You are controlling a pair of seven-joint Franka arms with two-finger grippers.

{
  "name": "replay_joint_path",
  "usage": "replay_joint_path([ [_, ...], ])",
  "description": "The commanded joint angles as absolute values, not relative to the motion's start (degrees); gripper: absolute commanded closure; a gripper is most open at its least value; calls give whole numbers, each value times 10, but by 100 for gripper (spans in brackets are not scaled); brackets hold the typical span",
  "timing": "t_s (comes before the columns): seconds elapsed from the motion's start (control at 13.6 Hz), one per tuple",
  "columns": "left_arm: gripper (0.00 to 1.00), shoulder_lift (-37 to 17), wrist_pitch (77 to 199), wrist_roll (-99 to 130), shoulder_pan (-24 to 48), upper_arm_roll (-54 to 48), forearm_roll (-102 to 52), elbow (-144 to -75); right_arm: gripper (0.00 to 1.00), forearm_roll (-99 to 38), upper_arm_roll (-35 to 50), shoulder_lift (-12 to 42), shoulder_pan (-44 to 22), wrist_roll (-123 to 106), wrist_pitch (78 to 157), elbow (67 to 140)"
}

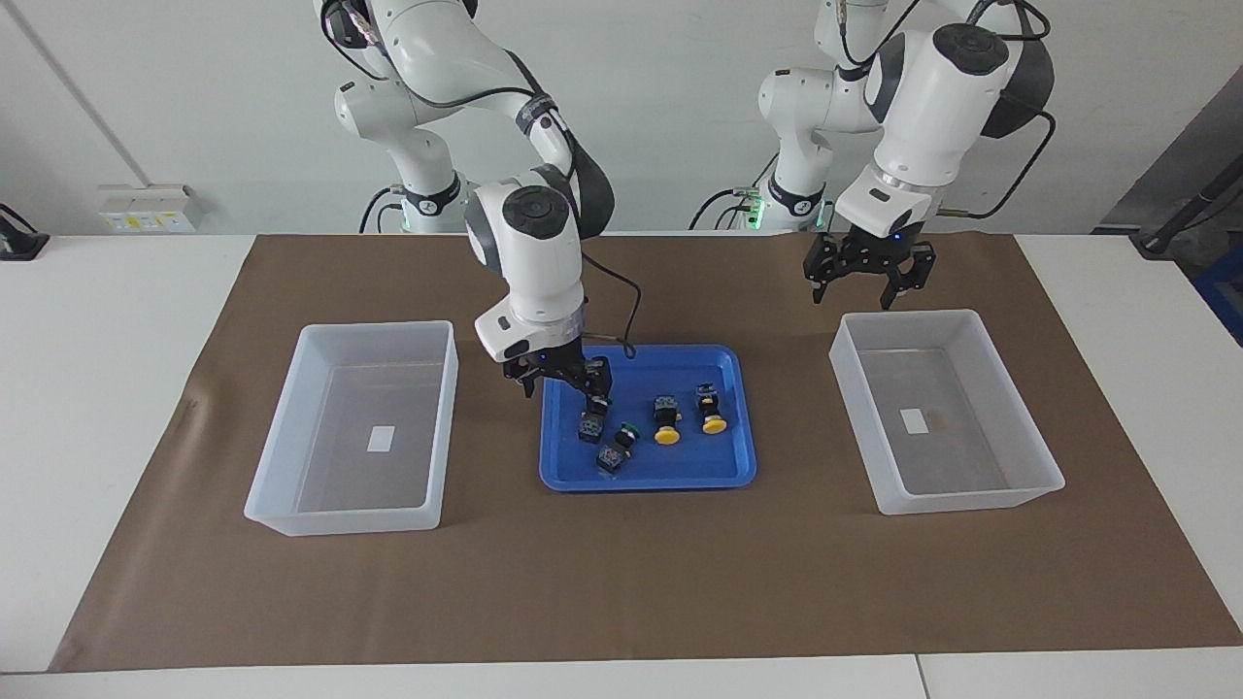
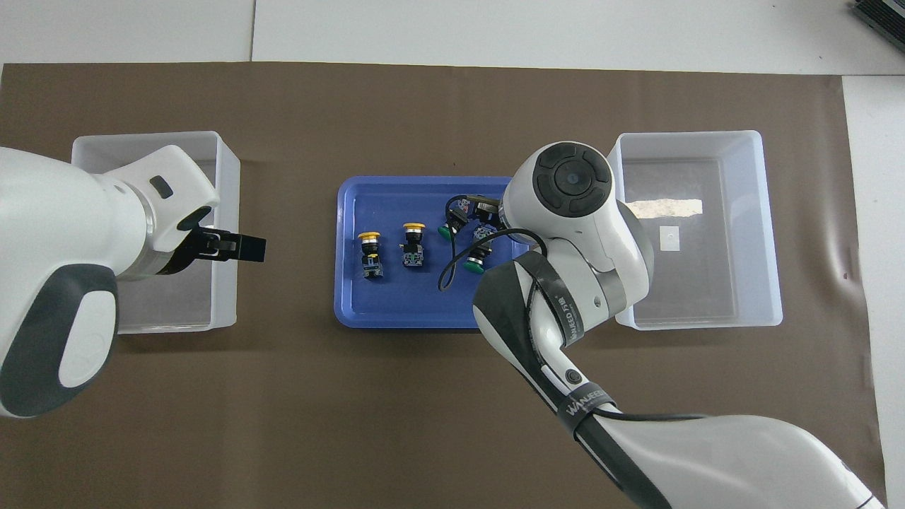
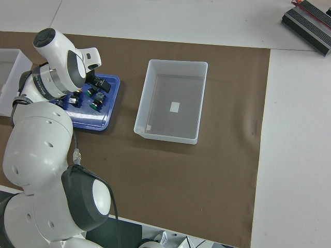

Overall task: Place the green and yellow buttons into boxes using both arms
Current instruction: 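Reach both grippers into the blue tray toward the buttons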

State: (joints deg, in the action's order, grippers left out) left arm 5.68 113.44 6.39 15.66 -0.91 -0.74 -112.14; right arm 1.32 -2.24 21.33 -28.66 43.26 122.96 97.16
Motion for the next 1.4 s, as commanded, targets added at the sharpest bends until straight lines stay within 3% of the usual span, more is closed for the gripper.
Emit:
replay_joint_path([
  [0.0, 0, 33, 1218, 114, 193, -1, -9, -1163, 13, 8, -24, 216, -292, 441, 1249, 992],
  [0.22, 0, -36, 1320, 178, 225, -1, -9, -1166, 14, 7, -24, 228, -304, 457, 1269, 998],
  [0.52, 0, -72, 1346, 198, 244, -1, -9, -1165, 14, 7, -24, 258, -313, 475, 1309, 1001],
  [0.96, 0, -132, 1389, 269, 283, 1, -9, -1170, 22, 6, -24, 264, -316, 483, 1375, 1040],
  [1.11, 0, -157, 1417, 296, 296, 1, -9, -1171, 31, 7, -24, 264, -316, 483, 1376, 1044],
  [1.18, 0, -158, 1421, 306, 296, 1, -9, -1171, 40, 7, -24, 264, -317, 483, 1376, 1044],
  [1.25, 1, -159, 1421, 307, 296, 1, -9, -1172, 78, 6, -24, 264, -317, 483, 1374, 1042],
  [1.33, 10, -159, 1422, 307, 296, 1, -9, -1178, 100, 3, -24, 262, -318, 490, 1366, 1038],
])
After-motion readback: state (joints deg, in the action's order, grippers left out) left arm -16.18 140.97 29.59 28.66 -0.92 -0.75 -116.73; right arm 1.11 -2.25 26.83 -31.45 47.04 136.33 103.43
